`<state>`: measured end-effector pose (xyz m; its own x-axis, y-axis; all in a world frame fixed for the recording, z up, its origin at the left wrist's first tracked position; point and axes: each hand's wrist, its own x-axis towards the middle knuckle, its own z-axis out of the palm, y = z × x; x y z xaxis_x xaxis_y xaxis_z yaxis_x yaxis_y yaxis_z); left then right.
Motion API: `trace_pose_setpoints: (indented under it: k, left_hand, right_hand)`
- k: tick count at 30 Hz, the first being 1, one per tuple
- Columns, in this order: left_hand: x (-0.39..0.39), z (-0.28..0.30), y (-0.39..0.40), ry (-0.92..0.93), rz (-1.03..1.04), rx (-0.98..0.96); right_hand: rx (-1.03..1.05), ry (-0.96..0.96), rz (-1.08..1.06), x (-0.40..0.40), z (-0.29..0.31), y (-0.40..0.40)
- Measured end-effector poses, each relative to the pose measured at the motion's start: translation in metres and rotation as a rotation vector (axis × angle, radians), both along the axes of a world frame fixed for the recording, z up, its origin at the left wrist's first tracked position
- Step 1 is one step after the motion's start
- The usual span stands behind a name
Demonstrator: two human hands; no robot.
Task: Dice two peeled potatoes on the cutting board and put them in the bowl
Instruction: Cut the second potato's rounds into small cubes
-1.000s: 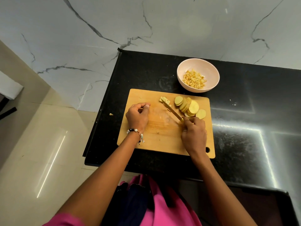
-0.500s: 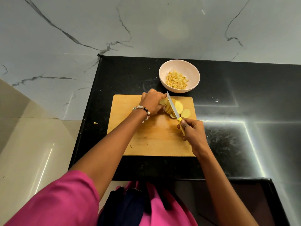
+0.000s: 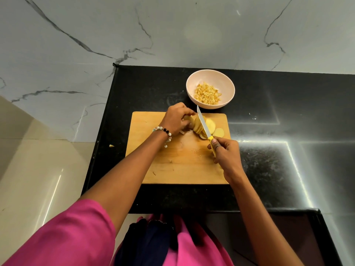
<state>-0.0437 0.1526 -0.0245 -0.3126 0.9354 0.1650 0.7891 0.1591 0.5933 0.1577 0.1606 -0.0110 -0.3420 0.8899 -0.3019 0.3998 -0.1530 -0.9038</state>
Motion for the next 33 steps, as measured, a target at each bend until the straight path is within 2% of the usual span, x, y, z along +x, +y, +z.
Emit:
trace_pose_setpoints:
  k: [7,12,18,21,25,27,29,31,33]
  left_hand:
    - [-0.003,0.007,-0.003,-0.16,0.102,-0.046]
    - [-0.003,0.009,-0.005,-0.19,0.175,-0.072]
    - [-0.002,0.02,-0.017,-0.347,0.281,-0.013]
    - [0.001,0.029,-0.035,-0.462,0.401,0.033]
    - [0.007,0.028,-0.071,-0.634,0.431,-0.147]
    - [0.012,0.02,-0.085,-0.553,0.422,-0.268]
    - [0.016,0.012,-0.092,-0.392,0.419,-0.316]
    - [0.021,0.01,-0.094,-0.168,0.449,-0.312]
    - [0.025,0.014,-0.095,0.031,0.499,-0.218]
  right_hand:
    - [0.004,-0.009,-0.003,-0.003,-0.003,0.0]
    - [0.021,-0.015,-0.015,-0.007,-0.002,-0.002]
    - [0.042,-0.03,-0.015,-0.01,-0.003,-0.002]
    - [0.056,-0.026,-0.017,-0.011,-0.003,-0.002]
    - [0.093,-0.029,0.016,-0.013,-0.007,-0.006]
    - [0.114,-0.049,0.051,-0.016,-0.008,-0.012]
    - [0.156,-0.07,0.092,-0.019,-0.005,-0.017]
    - [0.345,-0.138,0.178,-0.022,-0.003,-0.021]
    - [0.633,-0.3,0.271,-0.024,-0.003,-0.023]
